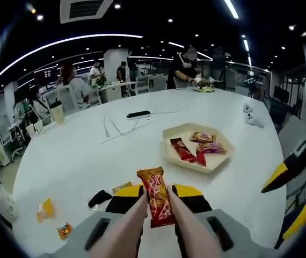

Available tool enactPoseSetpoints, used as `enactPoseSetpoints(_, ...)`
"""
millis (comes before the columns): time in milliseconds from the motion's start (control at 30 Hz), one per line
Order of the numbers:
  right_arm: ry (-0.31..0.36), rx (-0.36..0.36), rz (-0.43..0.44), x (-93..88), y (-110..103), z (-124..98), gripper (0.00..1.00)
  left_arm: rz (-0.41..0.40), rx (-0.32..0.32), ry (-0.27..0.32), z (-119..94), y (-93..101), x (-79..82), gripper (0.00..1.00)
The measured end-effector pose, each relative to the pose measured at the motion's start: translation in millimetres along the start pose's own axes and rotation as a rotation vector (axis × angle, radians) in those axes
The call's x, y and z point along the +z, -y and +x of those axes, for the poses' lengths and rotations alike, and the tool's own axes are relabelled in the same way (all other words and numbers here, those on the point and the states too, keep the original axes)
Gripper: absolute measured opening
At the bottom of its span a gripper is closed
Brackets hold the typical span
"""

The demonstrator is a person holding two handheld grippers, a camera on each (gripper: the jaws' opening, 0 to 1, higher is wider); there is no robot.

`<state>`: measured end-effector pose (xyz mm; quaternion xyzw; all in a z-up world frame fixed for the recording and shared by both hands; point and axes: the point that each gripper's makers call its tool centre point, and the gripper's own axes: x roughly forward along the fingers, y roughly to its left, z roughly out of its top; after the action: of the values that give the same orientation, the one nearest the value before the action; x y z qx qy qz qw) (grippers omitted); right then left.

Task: Place the target food into the container with the food tongs after gripping and lifting it, then release it inside without dropping or visibly crushing the food.

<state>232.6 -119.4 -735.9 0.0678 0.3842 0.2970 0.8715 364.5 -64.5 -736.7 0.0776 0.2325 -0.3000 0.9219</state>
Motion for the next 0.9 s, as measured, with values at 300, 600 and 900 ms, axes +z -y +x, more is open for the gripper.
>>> enactPoseSetpoints(300,0.084,-0.011,0.058,12.6,10.2,-4.5,0.5,0.031,-0.038,0.027,-4.3,7.5,24.2,0.19)
enactPoseSetpoints(600,0.109,-0.009,0.089,3.8,16.8,-15.3,0.5,0.036,-0.067,0.004,2.2,16.8,28.6,0.19)
enactPoseSetpoints(900,0.118,-0.009,0.123,-4.3,30.8,-30.6,0.5,0.025,-0.129,-0.036,32.1,46.6,25.8,0.19)
